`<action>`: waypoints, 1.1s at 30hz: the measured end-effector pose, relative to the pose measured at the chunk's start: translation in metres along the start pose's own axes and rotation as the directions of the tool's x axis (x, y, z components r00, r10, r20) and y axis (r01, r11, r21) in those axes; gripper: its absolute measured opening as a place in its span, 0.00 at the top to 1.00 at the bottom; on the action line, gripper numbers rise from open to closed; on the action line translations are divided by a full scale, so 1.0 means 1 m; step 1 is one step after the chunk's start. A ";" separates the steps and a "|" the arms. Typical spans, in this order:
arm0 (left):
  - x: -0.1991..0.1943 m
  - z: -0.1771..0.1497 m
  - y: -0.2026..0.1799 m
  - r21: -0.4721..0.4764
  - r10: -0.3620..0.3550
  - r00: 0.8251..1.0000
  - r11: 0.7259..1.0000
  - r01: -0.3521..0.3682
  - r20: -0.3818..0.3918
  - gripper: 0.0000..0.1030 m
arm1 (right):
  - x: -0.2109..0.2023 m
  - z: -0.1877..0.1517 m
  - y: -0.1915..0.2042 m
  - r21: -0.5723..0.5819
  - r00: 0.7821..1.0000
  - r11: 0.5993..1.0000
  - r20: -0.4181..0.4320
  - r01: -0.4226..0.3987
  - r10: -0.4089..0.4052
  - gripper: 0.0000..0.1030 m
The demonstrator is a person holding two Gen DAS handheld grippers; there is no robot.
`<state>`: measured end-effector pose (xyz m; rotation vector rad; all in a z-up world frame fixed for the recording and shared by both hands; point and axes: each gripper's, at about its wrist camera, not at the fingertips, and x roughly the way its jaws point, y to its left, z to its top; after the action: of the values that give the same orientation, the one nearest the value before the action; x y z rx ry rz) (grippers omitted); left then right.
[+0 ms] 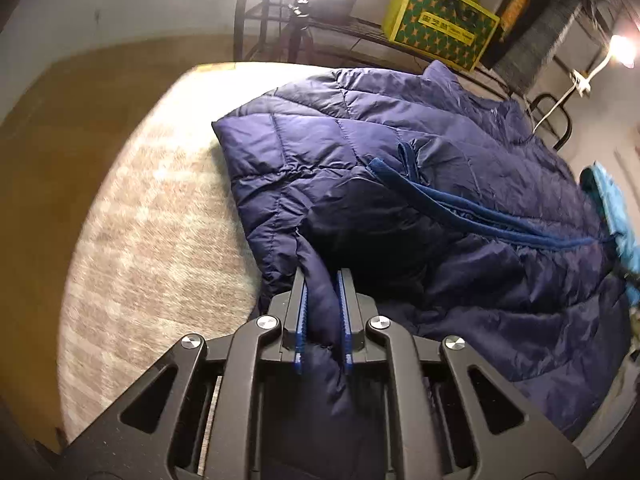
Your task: Fold large clothes
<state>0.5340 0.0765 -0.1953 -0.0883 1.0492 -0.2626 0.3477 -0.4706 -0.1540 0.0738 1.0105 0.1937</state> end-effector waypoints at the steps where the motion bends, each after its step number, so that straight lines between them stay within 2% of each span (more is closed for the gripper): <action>1: -0.002 0.000 -0.002 0.020 0.005 1.000 1.000 -0.005 0.008 0.88 | -0.001 0.000 0.004 -0.025 1.000 1.000 -0.001 0.015 -0.015 0.88; 2: -0.003 0.001 -0.004 0.034 0.019 1.000 0.999 -0.019 0.012 0.86 | -0.003 0.000 0.008 -0.058 1.000 0.998 0.001 0.026 -0.026 0.87; 3: -0.004 0.002 -0.005 0.041 0.040 0.999 0.998 -0.041 0.016 0.83 | -0.004 0.001 0.011 -0.076 0.999 0.996 0.001 0.040 -0.040 0.81; 4: -0.005 0.004 -0.005 0.040 0.044 0.999 0.998 -0.044 0.013 0.73 | -0.005 0.003 0.014 -0.088 0.998 0.994 0.004 0.059 -0.058 0.75; 5: -0.006 0.006 -0.005 0.036 0.041 0.999 0.998 -0.042 0.017 0.66 | -0.008 0.004 0.015 -0.092 0.997 0.993 0.015 0.077 -0.076 0.62; 6: -0.007 0.008 -0.004 0.033 0.042 0.999 0.999 -0.042 0.022 0.64 | -0.010 0.006 0.015 -0.093 0.996 0.992 0.029 0.088 -0.086 0.59; 10: -0.011 0.023 -0.009 0.058 0.015 0.999 0.998 -0.017 0.038 0.60 | -0.009 0.015 0.014 -0.090 0.996 0.993 0.045 0.081 -0.078 0.59; 16: 0.016 0.034 -0.018 0.111 0.028 0.999 0.994 -0.025 -0.024 0.58 | 0.015 0.021 0.014 -0.090 0.999 0.995 -0.008 0.040 -0.041 0.58; 17: 0.019 0.034 -0.018 0.110 0.032 0.999 0.994 -0.029 -0.028 0.66 | 0.018 0.022 0.013 -0.083 1.000 0.996 -0.015 0.024 -0.025 0.60; 18: 0.021 0.034 -0.017 0.104 0.035 0.999 0.994 -0.032 -0.032 0.75 | 0.020 0.022 0.012 -0.079 1.000 0.997 -0.018 0.011 -0.013 0.69; 19: 0.024 0.033 -0.016 0.088 0.040 0.998 0.995 -0.036 -0.040 0.92 | 0.021 0.022 0.012 -0.077 1.000 0.997 -0.021 0.006 -0.008 0.74; 21: 0.025 0.031 -0.014 0.076 0.041 0.998 0.996 -0.037 -0.041 0.95 | 0.020 0.022 0.012 -0.078 1.000 0.997 -0.013 0.015 -0.016 0.92; 23: 0.021 0.029 -0.015 0.081 0.055 0.998 0.995 -0.053 -0.016 0.99 | 0.015 0.022 0.013 -0.075 1.000 0.997 0.005 0.013 -0.013 0.97; 29: -0.005 0.029 -0.021 0.112 0.094 0.993 0.989 -0.101 0.071 1.00 | -0.004 0.028 0.022 -0.106 0.994 0.990 0.072 0.096 -0.088 1.00; 31: -0.017 0.037 -0.019 0.087 0.119 0.988 0.988 -0.128 0.099 1.00 | -0.010 0.033 0.027 -0.126 0.990 0.985 0.094 0.121 -0.109 1.00; 33: -0.030 0.048 -0.014 0.051 0.112 0.984 0.991 -0.120 0.135 1.00 | -0.016 0.043 0.033 -0.151 0.984 0.977 0.121 0.148 -0.130 1.00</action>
<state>0.5588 0.0682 -0.1429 0.0090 0.9110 -0.1793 0.3715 -0.4398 -0.1131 -0.1309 0.8828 0.1404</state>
